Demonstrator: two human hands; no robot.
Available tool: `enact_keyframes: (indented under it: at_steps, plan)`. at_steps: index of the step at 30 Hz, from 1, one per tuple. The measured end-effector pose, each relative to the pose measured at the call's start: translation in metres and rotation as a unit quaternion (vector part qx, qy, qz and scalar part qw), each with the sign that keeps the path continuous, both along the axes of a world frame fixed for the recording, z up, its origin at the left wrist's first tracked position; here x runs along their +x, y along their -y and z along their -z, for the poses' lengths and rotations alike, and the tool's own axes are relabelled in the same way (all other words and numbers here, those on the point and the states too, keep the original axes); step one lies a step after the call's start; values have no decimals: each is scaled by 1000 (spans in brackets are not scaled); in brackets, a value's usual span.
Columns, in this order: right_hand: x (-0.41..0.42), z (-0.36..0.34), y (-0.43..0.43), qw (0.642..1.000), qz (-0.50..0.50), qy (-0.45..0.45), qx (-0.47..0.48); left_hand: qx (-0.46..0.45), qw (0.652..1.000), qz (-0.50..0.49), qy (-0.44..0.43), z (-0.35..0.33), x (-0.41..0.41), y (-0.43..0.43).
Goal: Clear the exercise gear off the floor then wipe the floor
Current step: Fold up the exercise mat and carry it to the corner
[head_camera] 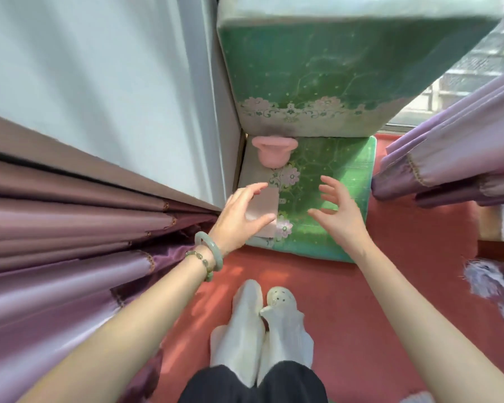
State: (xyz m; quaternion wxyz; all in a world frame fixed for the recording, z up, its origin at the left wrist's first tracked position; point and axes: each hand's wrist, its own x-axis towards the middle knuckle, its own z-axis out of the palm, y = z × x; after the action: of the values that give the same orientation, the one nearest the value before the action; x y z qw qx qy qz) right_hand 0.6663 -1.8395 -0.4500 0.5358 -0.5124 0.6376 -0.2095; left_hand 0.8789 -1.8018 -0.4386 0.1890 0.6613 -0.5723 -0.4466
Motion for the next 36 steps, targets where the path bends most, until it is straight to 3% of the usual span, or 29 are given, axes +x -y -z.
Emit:
enact_keyframes:
  at_steps: [7, 11, 15, 24, 36]
  plan:
    - [-55, -233, -21, 996, 51, 36, -64, -32, 993, 1, -110, -222, -37, -9]
    - [-84, -327, -56, 989, 95, 39, -105, -30, 981, -2, -190, -292, -53, -31]
    - [-110, -391, -102, 977, 155, 24, -144, -62, 970, 54, -231, -339, -74, -42]
    - [-133, -446, -238, 907, 372, -7, -199, -106, 909, 314, -252, -409, -142, -52]
    - [-153, -460, -457, 737, 642, -76, -198, -39, 770, 582, -258, -430, -285, -150]
